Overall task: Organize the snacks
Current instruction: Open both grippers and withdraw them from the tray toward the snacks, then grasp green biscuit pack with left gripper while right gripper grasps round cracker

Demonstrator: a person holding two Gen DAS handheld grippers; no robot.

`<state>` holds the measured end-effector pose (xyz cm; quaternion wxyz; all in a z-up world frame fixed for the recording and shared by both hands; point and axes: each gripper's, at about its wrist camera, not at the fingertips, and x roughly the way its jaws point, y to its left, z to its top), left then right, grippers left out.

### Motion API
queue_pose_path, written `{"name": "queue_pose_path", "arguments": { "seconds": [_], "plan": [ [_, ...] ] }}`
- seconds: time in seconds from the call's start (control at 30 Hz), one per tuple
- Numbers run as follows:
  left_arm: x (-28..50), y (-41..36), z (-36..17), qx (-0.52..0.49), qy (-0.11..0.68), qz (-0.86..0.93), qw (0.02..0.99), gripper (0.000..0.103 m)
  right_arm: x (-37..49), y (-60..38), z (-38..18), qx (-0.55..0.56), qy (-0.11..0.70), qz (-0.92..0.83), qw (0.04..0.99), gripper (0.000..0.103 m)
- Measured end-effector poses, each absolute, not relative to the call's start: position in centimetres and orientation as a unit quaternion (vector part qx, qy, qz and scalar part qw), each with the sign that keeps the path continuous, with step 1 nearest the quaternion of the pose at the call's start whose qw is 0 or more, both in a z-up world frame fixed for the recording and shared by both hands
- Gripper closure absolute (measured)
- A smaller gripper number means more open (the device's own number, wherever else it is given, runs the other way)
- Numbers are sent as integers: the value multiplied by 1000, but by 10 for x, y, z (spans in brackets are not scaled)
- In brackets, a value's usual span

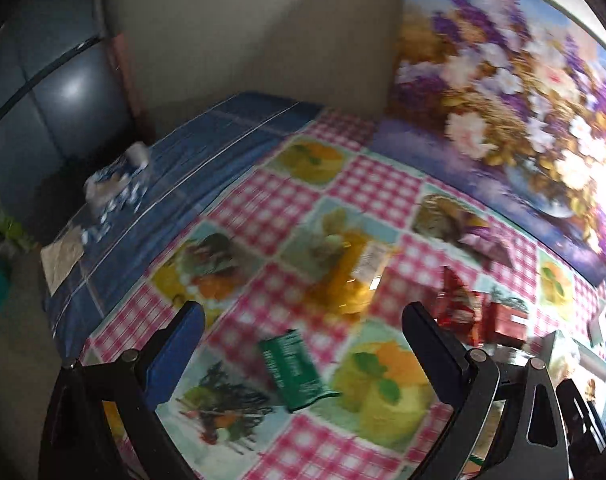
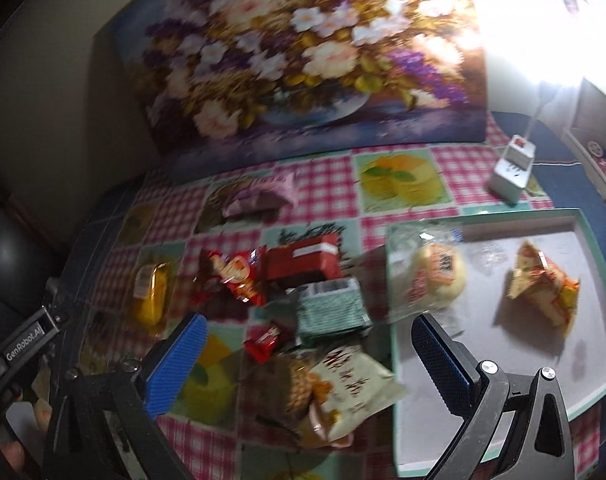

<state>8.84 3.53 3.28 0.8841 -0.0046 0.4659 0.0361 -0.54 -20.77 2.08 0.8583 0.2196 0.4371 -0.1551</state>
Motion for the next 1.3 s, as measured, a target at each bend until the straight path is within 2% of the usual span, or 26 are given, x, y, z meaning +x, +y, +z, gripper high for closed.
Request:
{"name": "queue_pose_path", "arguments": {
  "seconds": [0.67, 0.73, 0.8, 0.83, 0.9, 0.93, 1.03, 1.17, 1.2, 1.3],
  "plan": [
    [109, 54, -66, -9, 591, 66, 804, 4, 22, -148, -50, 86, 562, -148, 809, 0],
    [111, 54, -72, -13, 598, 65, 799, 5, 24, -143, -52, 60, 565, -151, 809, 6],
    [112, 53, -77, -14, 604, 64, 794, 6, 25, -137, -56, 33, 569, -152, 807, 7],
    [112, 53, -79, -14, 606, 63, 793, 7, 26, -135, -58, 23, 572, -153, 806, 7],
    [113, 53, -82, -12, 610, 61, 790, 21, 27, -131, -61, 3, 575, -157, 803, 9],
    [113, 53, -83, -13, 612, 61, 788, 24, 28, -129, -61, -6, 575, -159, 802, 15],
    [115, 54, -86, -18, 618, 53, 784, 34, 29, -127, -63, -23, 575, -166, 801, 23],
    [115, 50, -86, -23, 616, 43, 786, 57, 29, -128, -60, -22, 569, -167, 805, 38],
    [115, 48, -85, -19, 614, 45, 788, 61, 29, -129, -59, -19, 567, -167, 806, 42],
    [116, 45, -86, -20, 613, 44, 789, 61, 29, -132, -57, -8, 566, -164, 808, 45]
  ]
}}
